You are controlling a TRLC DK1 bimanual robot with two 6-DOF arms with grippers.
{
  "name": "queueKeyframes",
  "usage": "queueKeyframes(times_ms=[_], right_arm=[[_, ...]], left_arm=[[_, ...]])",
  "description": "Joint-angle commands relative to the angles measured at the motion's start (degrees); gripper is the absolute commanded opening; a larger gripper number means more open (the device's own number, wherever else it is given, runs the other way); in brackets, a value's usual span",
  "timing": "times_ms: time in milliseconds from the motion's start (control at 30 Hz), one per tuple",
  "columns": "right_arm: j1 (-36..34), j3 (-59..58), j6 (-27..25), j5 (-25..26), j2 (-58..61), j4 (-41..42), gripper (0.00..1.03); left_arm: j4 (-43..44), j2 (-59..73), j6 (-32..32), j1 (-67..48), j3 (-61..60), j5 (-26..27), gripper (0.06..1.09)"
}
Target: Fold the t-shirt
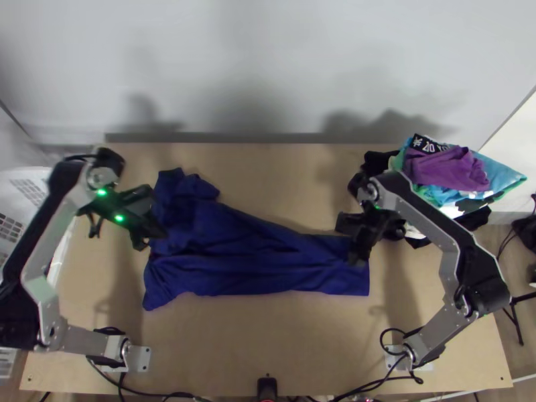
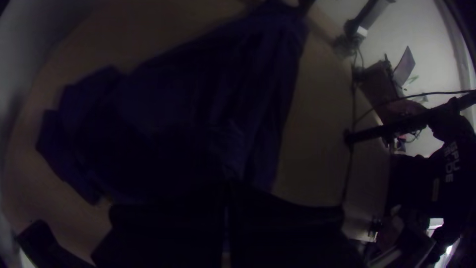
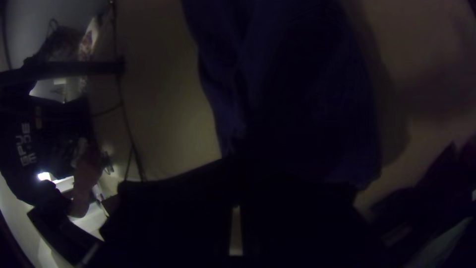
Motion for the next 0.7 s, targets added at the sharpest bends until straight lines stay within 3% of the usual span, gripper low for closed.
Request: queueKeyframes(times_ms=[0, 267, 300, 333, 400, 667], right_arm=[[3.26, -3.07, -0.24, 0.91, 0.74, 0.21, 0.03], [5.20, -0.44, 3.19, 9.96, 6.54, 1.79, 0.03], [5.28, 0.18, 3.54, 10.13, 7.25, 1.88, 0.03], [5.28, 0.97, 4.59, 10.13, 7.69, 2.58, 0.03], [5.28, 2.02, 6.00, 10.22, 8.21, 3.37, 0.17], [4.93, 4.22, 7.49, 11.01, 7.95, 3.29, 0.83]], left_arm=[[0.50, 6.68, 0.20, -2.12, -4.04, -5.60, 0.10], [1.03, 13.18, -1.30, -3.44, -2.10, -9.82, 0.12], [1.20, 13.62, -1.74, -3.53, -1.84, -9.82, 0.21], [1.38, 13.62, -1.74, -3.62, -1.84, -9.82, 0.45], [1.64, 13.54, -1.74, -3.71, -1.93, -9.64, 1.01], [4.02, 11.69, -3.93, -1.16, 0.36, -8.32, 1.05]])
